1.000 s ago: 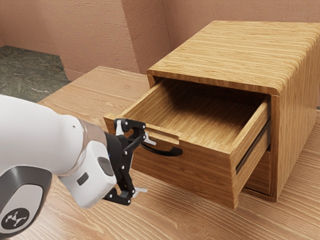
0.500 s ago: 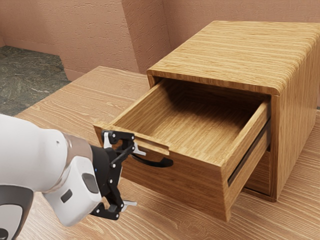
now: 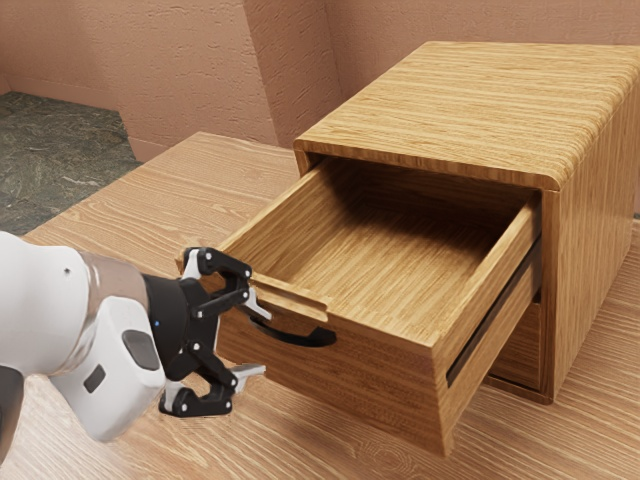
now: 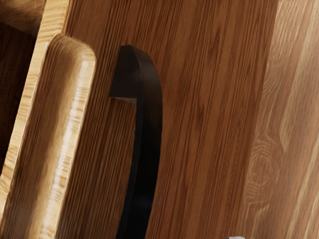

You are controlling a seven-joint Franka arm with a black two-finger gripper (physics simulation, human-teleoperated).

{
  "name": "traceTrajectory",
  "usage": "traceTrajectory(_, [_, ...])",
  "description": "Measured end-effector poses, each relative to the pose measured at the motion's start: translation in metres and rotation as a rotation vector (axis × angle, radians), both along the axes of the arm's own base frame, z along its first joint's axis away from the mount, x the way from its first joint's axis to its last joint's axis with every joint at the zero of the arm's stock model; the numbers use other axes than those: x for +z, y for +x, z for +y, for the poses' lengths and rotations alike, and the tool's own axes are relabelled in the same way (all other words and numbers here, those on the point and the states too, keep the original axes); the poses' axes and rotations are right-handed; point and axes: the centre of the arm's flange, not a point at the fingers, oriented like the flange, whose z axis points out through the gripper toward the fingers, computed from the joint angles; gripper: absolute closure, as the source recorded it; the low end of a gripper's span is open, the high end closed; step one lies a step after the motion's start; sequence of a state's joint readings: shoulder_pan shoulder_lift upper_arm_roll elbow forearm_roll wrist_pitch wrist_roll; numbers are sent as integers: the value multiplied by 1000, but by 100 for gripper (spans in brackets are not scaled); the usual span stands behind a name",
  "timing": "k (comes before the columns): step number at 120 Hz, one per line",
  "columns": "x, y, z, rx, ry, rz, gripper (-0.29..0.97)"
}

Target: Pull the drawer handle with one arm to open the drawer

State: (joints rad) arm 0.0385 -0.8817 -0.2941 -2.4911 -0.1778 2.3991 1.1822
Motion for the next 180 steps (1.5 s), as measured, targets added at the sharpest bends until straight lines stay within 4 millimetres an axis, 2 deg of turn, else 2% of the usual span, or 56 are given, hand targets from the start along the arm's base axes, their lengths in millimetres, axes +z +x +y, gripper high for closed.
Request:
traceTrajectory(3, [2,-1,1,0,-6,-4,42])
traceTrajectory(8, [5,-2,3,-2,-16,-10,41])
traceTrajectory(14, [7,-3,7,3,-27,-13,28])
traceTrajectory(33, [9,-6,9,8,-40,-13,11])
traceTrajectory(38, [13,-3,24,56,-86,44,9])
traceTrajectory(41, [24,-4,31,93,-100,78,7])
traceTrajectory(46, [58,0,35,159,-102,134,6])
traceTrajectory(49, [65,11,45,216,-105,197,5])
traceTrajectory(55, [52,48,83,354,-131,350,4])
traceTrajectory(61, [42,85,105,468,-151,464,3])
traceTrajectory(66, [41,102,131,574,-185,515,2])
traceTrajectory(74, [43,107,165,722,-253,561,1])
traceTrajectory(87, [40,95,218,939,-358,614,1])
traceTrajectory(94, [37,90,233,1027,-397,635,1])
traceTrajectory(126, [27,86,239,1259,-475,670,0])
traceTrajectory(167, [27,82,239,1427,-538,658,0])
traceTrajectory(174, [39,85,230,1417,-547,631,0])
traceTrajectory(180, [56,89,203,1369,-548,603,0])
